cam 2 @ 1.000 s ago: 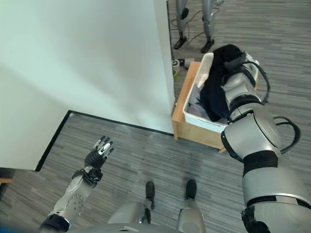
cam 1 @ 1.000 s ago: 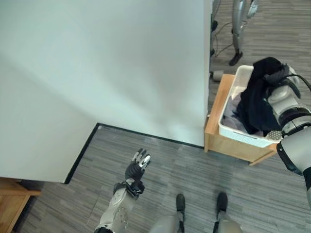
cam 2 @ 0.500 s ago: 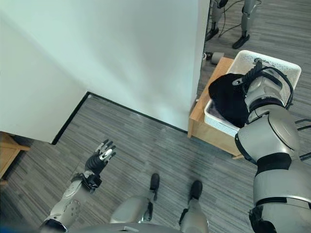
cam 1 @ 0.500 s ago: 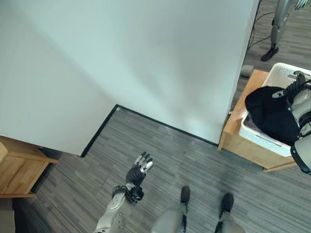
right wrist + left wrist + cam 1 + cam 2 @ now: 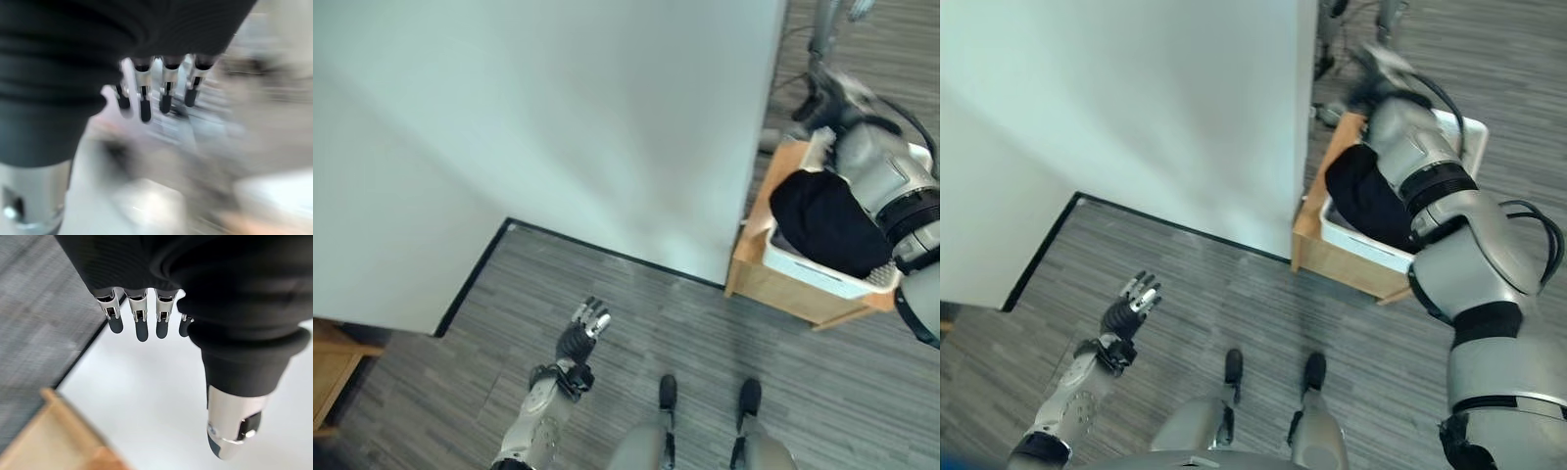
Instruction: Pick up bed clothes into laundry basket.
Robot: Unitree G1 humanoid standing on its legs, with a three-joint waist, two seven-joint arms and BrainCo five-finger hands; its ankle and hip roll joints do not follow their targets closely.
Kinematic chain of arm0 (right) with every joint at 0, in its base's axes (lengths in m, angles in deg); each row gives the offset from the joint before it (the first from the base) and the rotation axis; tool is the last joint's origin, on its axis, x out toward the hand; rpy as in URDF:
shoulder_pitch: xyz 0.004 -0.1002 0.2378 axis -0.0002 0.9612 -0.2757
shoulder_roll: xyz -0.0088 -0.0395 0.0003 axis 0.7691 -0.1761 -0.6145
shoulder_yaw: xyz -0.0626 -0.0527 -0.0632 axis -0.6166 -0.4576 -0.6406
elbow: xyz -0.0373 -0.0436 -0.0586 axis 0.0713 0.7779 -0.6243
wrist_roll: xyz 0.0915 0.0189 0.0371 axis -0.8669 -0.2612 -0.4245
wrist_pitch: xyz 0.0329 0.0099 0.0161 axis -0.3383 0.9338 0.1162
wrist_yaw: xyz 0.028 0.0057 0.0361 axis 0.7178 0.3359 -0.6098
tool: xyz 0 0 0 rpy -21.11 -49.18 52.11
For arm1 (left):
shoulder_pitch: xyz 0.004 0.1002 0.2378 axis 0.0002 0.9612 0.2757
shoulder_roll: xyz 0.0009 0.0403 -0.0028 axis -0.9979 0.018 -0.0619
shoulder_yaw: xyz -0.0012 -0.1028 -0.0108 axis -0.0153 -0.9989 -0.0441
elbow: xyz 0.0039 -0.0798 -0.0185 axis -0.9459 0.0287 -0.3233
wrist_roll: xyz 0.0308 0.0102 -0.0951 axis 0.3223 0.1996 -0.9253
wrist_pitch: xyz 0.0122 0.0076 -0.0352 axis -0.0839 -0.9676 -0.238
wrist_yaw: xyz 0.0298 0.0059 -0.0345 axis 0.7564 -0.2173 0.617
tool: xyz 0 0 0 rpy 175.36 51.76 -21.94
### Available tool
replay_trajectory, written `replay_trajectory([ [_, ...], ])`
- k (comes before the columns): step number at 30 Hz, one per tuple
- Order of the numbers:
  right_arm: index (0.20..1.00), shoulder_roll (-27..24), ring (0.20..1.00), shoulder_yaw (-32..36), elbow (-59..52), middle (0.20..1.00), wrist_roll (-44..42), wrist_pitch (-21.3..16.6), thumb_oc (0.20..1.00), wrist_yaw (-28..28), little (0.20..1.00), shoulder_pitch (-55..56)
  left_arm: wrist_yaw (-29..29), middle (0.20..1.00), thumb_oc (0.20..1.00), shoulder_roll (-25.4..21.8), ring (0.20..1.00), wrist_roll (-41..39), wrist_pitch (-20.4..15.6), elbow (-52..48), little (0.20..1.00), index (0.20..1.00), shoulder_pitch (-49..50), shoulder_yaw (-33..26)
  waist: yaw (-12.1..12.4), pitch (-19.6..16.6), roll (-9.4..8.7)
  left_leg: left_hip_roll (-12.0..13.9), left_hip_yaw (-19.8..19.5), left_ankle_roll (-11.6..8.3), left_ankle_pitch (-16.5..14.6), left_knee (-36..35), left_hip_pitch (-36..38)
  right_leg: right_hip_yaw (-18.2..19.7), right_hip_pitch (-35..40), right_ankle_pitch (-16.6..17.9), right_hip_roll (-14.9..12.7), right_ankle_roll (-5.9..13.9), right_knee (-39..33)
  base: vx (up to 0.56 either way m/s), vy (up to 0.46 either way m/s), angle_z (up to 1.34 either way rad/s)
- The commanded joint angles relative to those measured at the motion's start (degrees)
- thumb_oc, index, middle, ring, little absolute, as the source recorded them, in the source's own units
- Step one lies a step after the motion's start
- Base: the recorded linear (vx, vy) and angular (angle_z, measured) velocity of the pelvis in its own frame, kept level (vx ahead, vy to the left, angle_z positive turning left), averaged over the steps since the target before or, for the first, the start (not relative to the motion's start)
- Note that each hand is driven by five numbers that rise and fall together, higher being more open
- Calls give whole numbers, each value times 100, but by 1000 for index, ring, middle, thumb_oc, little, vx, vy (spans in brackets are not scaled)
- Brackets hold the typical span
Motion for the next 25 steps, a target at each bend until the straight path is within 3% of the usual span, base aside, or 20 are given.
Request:
replay_trajectory([
  [1,1000,149,1000,1396,-279,1000,255,-793,1000,364,1000,2011,-47,1000,1000,190,1000,102,-452,-39,1000,1000,-226,225,-101,-34,-200,37,269,-91,-205,28,446,37,388,-381,-271,193,135,38,9,-13],
  [3,1000,164,1000,1576,-417,1000,277,-758,1000,318,1000,2222,-48,1000,1000,130,1000,100,-456,-42,1000,1000,-209,299,-31,-81,-249,25,264,-85,-178,28,422,32,372,-357,-283,192,123,11,19,12],
  [4,1000,462,1000,2397,-1278,1000,29,-1341,1000,86,1000,3980,47,1000,1000,115,1000,349,-525,-47,1000,1000,-233,334,-108,-134,-265,-14,253,-51,-234,28,529,-6,481,-407,-309,230,151,35,47,-24],
  [6,1000,733,1000,2820,-1793,1000,-489,-1734,1000,-296,1000,5271,182,1000,1000,29,1000,564,-591,-127,1000,1000,-190,348,-189,-233,-287,-56,241,-19,-264,28,593,-37,526,-468,-341,259,221,45,57,-19],
  [8,1000,1219,1000,2969,-1749,1000,-1591,-1997,1000,-807,1000,6230,279,1000,1000,-34,1000,691,-651,-78,1000,1000,-182,386,-242,-311,-320,-79,253,-3,-297,28,690,-43,592,-517,-364,279,285,38,47,36],
  [9,1000,1732,1000,2927,-1465,1000,-2647,-2106,1000,-1240,1000,6763,326,1000,1000,-59,1000,748,-672,-55,1000,1000,-101,402,-282,-388,-332,-95,272,7,-333,28,774,-45,650,-544,-378,299,318,24,34,-15],
  [11,1000,1939,1000,2922,-1229,1000,-2924,-2064,1000,-1570,1000,7308,402,1000,1000,-95,1000,867,-727,-122,1000,1000,39,323,-342,-496,-351,-108,297,19,-371,28,844,-34,682,-579,-378,318,362,44,40,-26],
  [13,1000,2320,1000,2874,-690,1000,-3730,-1970,1000,-1832,1000,7575,450,1000,1000,-65,1000,818,-734,-102,1000,1000,150,313,-410,-557,-372,-122,360,23,-400,28,920,8,701,-584,-389,342,414,23,48,-11],
  [17,1000,2375,1000,2668,-96,1000,-3975,-1851,1000,-2009,1000,7698,537,1000,1000,0,1000,715,-737,-89,1000,1000,357,249,-396,-714,-405,-135,400,34,-448,28,1013,14,761,-612,-397,349,460,20,14,-13],
  [21,1000,2922,1000,2665,372,1000,-5127,-1725,1000,-2134,1000,7611,564,1000,1000,164,1000,563,-667,66,1000,1000,367,298,-408,-900,-422,-169,415,65,-526,28,1168,45,857,-705,-406,353,571,22,17,-2],
  [25,1000,2958,1000,2577,427,1000,-5121,-1658,1000,-2124,1000,7583,488,1000,1000,107,1000,805,-657,35,1000,1000,420,325,-389,-1055,-448,-176,435,99,-573,41,1241,80,879,-762,-400,350,654,0,0,0],
])
